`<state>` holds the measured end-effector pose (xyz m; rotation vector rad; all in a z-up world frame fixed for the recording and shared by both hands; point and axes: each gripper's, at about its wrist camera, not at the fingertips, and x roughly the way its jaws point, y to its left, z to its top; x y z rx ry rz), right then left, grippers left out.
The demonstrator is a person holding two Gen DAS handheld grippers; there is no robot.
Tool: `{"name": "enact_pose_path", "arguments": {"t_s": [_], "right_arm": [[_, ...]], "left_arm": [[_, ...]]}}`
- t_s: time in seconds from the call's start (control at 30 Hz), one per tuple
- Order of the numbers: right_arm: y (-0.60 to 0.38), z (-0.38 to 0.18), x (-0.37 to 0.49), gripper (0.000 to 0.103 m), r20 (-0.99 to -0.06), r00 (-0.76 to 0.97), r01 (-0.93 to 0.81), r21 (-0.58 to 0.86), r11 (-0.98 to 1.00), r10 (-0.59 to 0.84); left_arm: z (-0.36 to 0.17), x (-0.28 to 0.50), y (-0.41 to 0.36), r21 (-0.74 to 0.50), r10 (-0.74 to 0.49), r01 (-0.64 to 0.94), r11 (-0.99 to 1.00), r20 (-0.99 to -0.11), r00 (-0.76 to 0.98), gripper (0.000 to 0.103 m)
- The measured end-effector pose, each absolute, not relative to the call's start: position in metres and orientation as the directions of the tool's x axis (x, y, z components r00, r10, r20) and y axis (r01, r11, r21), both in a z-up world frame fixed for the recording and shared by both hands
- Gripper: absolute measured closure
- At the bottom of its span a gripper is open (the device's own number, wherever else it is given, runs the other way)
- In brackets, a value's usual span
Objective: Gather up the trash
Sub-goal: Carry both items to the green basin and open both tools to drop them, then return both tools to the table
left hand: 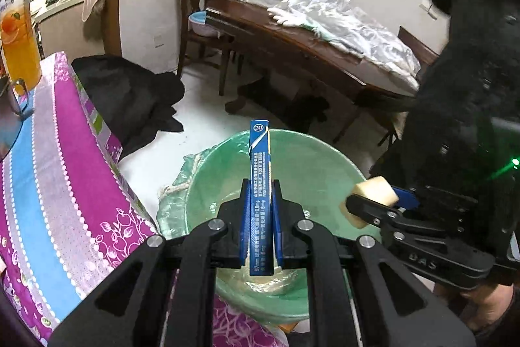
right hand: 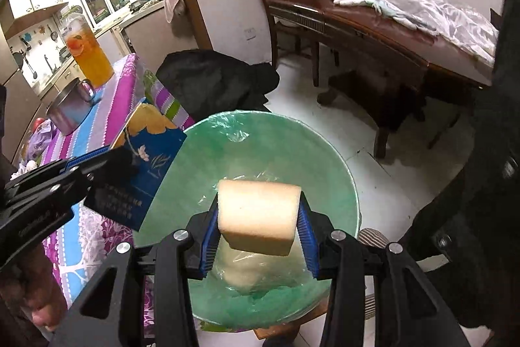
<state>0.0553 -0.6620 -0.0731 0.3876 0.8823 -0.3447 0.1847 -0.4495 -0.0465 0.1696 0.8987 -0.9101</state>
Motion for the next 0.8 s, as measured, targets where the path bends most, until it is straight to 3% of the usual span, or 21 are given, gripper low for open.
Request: {"name": "enact_pose_path", "arguments": {"t_s": [0.33, 0.37, 0.4, 0.43, 0.5, 0.8], "right_arm": [[-0.66, -0.078, 0.051, 0.057, -0.792, 0.598, 0.442, 0.194, 0.876, -0.127], [-0.66, -0.077, 0.05, 0.048, -0.789, 0.601, 0.444, 0.199, 0.874, -0.126], [-0.66, -0.076, 0.048, 0.037, -0.784, 0.606, 0.45, 0.201, 0.87, -0.133], [-0.661, -0.076, 0.046, 0.035, -0.78, 0.61, 0.453, 0.201, 0.868, -0.138], [-0.662, -0.075, 0.044, 0.034, -0.777, 0.615, 0.455, 0.211, 0.865, -0.134], [-0.653, -0.06, 0.027, 0.034, -0.73, 0.665, 0.447, 0.219, 0.867, -0.158]], "left_arm": [[-0.059, 0.19, -0.459, -0.226, -0.584, 0.738, 0.636, -0.765, 0.269, 0.091], [-0.059, 0.191, -0.459, -0.224, -0.584, 0.738, 0.636, -0.766, 0.271, 0.091], [-0.059, 0.191, -0.459, -0.222, -0.582, 0.738, 0.637, -0.767, 0.271, 0.088], [-0.059, 0.191, -0.459, -0.222, -0.581, 0.738, 0.637, -0.767, 0.271, 0.083], [-0.056, 0.19, -0.457, -0.213, -0.583, 0.736, 0.642, -0.759, 0.289, 0.059], [-0.05, 0.186, -0.44, -0.229, -0.599, 0.723, 0.651, -0.741, 0.305, 0.05]]}}
